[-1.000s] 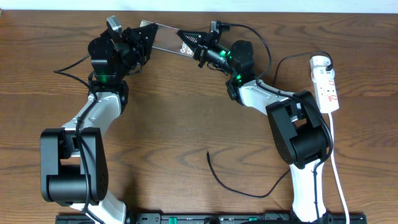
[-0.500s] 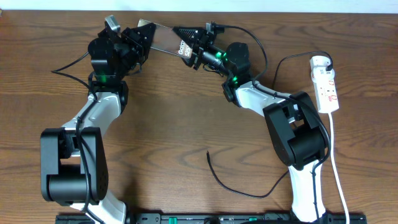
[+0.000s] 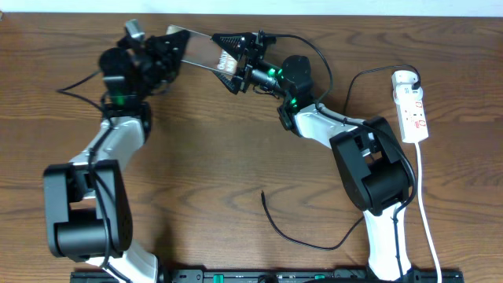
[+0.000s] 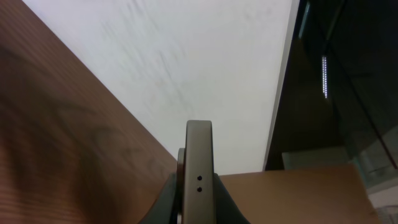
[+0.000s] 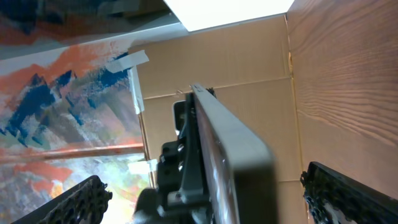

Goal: Plug charger to phone and switch on socket
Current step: 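Open the right gripper and pull it away, left gripper keeps phone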

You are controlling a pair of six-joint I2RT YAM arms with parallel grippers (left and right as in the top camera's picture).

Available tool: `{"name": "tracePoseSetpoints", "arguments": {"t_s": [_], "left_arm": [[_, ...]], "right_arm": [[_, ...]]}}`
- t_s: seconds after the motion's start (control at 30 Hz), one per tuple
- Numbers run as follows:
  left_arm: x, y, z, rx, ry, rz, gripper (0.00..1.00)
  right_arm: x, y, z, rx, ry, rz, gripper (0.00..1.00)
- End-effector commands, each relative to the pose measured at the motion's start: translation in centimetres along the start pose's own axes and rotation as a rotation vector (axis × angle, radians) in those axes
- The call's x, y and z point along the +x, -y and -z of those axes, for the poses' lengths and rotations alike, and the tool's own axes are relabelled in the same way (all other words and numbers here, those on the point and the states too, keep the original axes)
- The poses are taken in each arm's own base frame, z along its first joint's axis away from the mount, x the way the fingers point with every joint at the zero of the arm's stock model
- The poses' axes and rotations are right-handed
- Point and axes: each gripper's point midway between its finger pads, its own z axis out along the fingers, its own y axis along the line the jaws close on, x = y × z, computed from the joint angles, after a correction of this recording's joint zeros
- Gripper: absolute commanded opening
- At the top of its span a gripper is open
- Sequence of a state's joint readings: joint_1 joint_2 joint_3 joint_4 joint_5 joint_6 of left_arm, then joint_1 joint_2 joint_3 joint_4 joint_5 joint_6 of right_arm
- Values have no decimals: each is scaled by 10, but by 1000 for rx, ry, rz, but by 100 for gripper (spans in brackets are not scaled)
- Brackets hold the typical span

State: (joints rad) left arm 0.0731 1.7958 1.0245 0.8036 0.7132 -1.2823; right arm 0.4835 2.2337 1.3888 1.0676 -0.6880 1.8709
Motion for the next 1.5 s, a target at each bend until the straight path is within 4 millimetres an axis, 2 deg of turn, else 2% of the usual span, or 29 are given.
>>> {"name": "tracePoseSetpoints", "arguments": {"t_s": [0.0, 0.13, 0.23, 0.33, 0.43, 0.6, 0.73, 0.87, 1.0, 1.23, 1.33, 1.4, 1.47], "left_arm": [[-28, 11, 31, 41, -24, -4, 7], [-52, 5, 62, 44, -44, 45, 8], [-63, 2, 85, 50, -80, 76, 8], [-62, 3, 106, 64, -159, 80, 8], [-52, 5, 121, 79, -258, 77, 7], [-25, 11, 132, 107, -431, 65, 7], [-23, 15, 131, 113, -445, 54, 7], [-27, 21, 129, 118, -444, 34, 7], [-31, 28, 128, 119, -441, 35, 7], [-35, 32, 127, 115, -429, 56, 7], [-36, 32, 126, 111, -421, 71, 7], [-36, 32, 126, 109, -425, 78, 7], [-36, 32, 127, 102, -427, 111, 7]], "right_arm": [[-10, -13, 9, -14, -7, 62, 99], [-14, -14, 17, -1, -34, 103, 99], [-12, -12, 25, 17, -94, 176, 99], [-4, -1, 35, 61, -191, 242, 99], [5, 14, 46, 113, -300, 286, 99], [24, 32, 60, 148, -457, 337, 99], [36, 34, 67, 148, -537, 326, 99], [36, 31, 67, 151, -545, 306, 99], [17, 12, 61, 148, -472, 281, 99], [-19, -64, 38, 107, -360, 340, 99], [-25, -98, 27, 98, -335, 416, 99], [-27, -106, 24, 126, -329, 451, 99], [-37, -101, 23, 203, -280, 457, 99]]}}
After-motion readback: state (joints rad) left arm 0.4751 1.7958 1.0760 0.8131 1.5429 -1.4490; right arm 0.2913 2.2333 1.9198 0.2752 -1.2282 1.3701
